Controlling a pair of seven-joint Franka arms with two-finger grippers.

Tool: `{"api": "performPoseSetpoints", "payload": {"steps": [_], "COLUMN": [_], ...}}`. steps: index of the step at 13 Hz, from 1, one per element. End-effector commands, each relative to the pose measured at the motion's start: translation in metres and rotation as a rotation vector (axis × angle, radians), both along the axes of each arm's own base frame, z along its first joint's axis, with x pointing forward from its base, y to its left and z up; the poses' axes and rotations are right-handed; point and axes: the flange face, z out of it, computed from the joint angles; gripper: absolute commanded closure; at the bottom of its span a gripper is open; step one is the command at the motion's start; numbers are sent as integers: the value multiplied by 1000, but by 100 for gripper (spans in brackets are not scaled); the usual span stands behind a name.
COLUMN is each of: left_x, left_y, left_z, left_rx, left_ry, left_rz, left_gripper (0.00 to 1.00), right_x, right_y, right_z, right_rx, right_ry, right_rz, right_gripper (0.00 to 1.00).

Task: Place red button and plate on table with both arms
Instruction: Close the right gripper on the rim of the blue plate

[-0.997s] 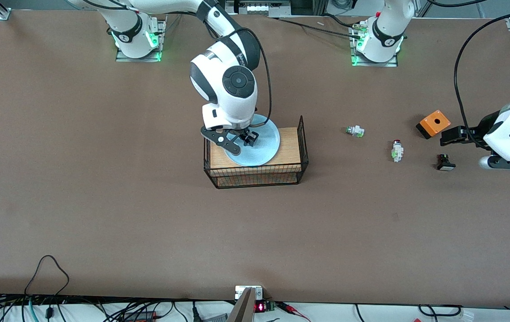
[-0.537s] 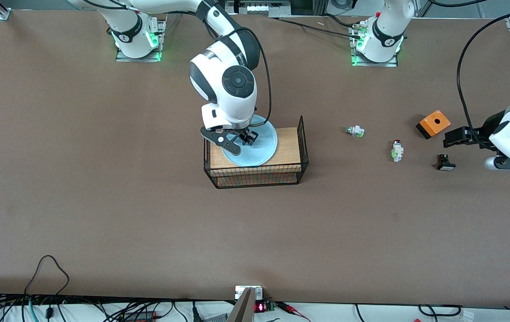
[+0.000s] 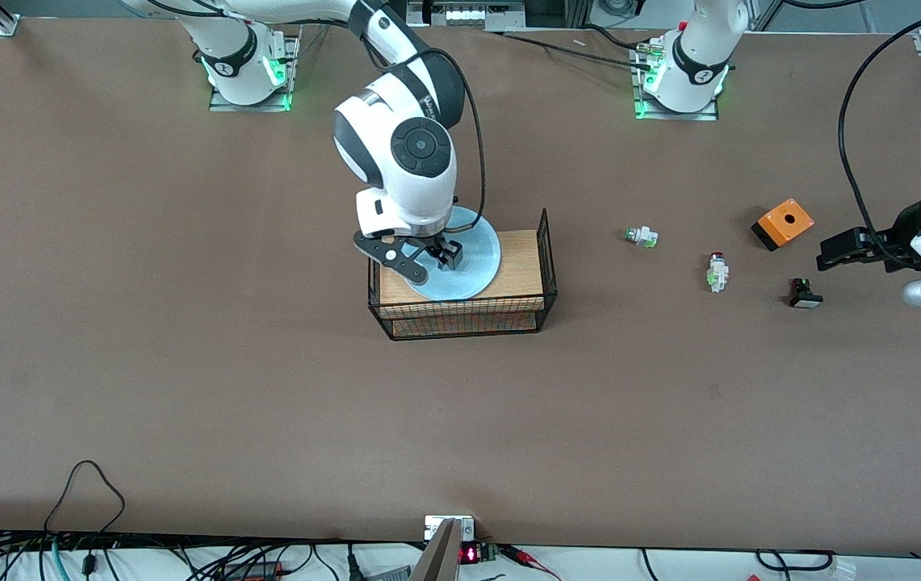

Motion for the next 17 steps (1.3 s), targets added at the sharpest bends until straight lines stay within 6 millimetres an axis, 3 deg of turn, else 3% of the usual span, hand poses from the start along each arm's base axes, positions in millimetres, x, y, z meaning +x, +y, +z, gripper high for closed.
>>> {"api": "performPoseSetpoints", "payload": {"steps": [1,6,13,15,17], "left_x": [3,3,0,-4,-11], "left_y": [2,1,-3,-6,-15], "left_z": [11,13,19,30,36], "left_rx": [27,30,24,17,23], "left_ry": [-16,-18,-27,-46,-51], "left_rz": [-15,-20,-20,-20,-30], "left_gripper": [0,0,0,0,0], "right_x": [1,-10,-17,-17,-19], "right_y": [-4,0,0,-1,0], "right_z": [33,16,-27,-35,-35], "right_rx": [-8,-40,-104,-123,-126], "right_ry": [44,82,117,121,127], "right_rz": [30,75,92,99,106], "right_gripper": [0,3,10,19,34]}}
